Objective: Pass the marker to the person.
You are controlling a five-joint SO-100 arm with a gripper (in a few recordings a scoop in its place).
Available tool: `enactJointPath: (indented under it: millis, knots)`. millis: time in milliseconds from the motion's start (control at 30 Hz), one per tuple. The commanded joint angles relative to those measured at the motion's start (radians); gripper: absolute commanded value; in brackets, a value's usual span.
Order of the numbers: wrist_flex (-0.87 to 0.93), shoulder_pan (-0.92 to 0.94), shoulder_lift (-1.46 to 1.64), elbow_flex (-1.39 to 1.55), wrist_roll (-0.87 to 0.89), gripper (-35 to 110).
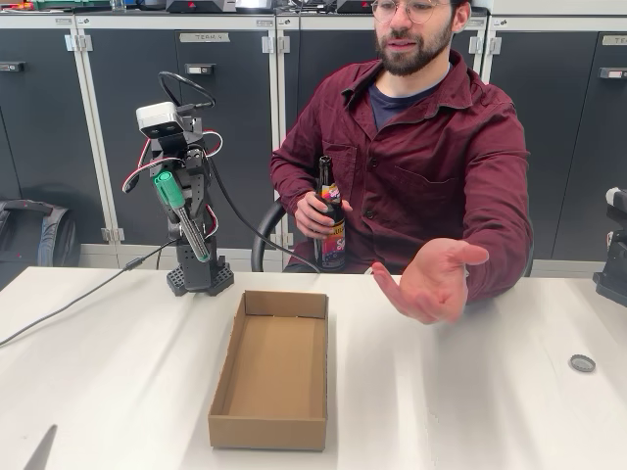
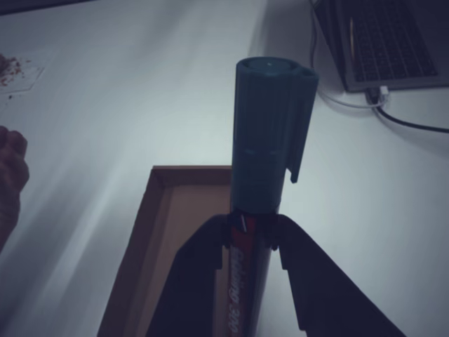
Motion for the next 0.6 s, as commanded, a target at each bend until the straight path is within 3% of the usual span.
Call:
enactJointPath:
  millis: [0,233,567]
  knots:
    - [0.000,-0.037,-0.015,-0.123,0.043,-5]
    - [-0.084,-0.204,-0.284,-0.385,0.091,-5]
    - [0.087,-0.670,-0.644,-0.769,0.224,-5]
